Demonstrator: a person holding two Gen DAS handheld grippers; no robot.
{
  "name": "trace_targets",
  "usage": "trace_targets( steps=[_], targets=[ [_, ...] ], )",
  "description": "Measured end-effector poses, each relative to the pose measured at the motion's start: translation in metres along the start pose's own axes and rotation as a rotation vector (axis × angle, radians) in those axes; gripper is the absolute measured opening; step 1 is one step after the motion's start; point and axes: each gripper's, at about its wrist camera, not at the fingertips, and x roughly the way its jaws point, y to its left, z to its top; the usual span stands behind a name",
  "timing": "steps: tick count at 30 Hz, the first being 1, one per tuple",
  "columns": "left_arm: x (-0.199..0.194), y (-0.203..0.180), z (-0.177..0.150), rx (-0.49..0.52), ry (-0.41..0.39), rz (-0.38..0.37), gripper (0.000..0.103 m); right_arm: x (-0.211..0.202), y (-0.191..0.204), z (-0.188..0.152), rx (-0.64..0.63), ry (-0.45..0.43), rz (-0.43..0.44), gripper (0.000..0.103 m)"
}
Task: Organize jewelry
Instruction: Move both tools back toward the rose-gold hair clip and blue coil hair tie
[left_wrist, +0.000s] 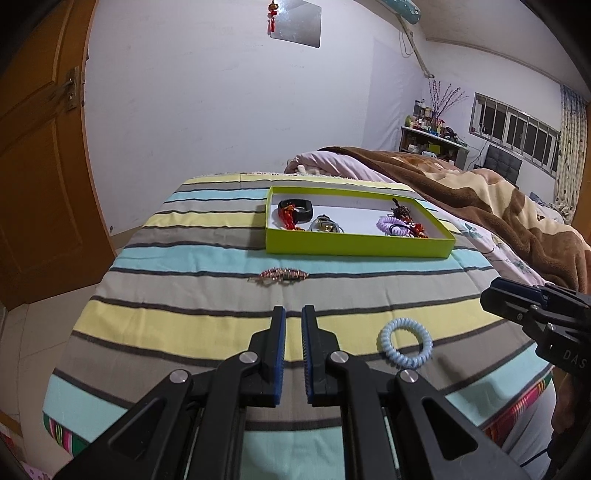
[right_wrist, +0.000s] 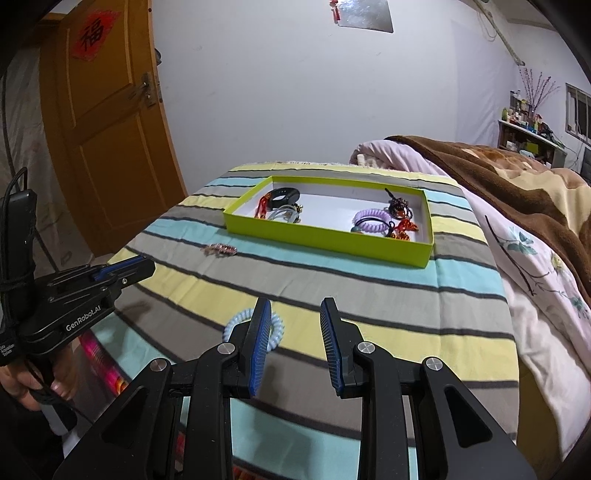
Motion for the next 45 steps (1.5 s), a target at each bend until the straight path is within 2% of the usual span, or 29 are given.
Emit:
trace_targets(
  steps=[6,10,29,40,45],
  targets=[
    [-0.006,0.001,-0.004,-0.007,-0.009,-0.003,0.009,-0.001,0.002,-0.006,-0.002,0.012,0.002,0.028],
    [-0.006,0.003,-0.004,-0.014,-0.013,-0.007,0.026,0.002,0.002,-0.006,-0.004,0.019,0.006,0.028],
    [0.012,0.015,0.001,0.017,0.011,-0.023,0.028,0.039,0.011,-0.009,-0.01,0.105,0.026,0.028],
    [0.04,0.018,0.02,0.068,0.034,-0.054,0.029,0.068,0.012,-0.012,-0.008,0.199,0.012,0.028],
    [0.06,0.018,0.031,0.105,0.055,-0.065,0.03,0.073,0.016,-0.011,-0.04,0.212,0.01,0.028]
  ],
)
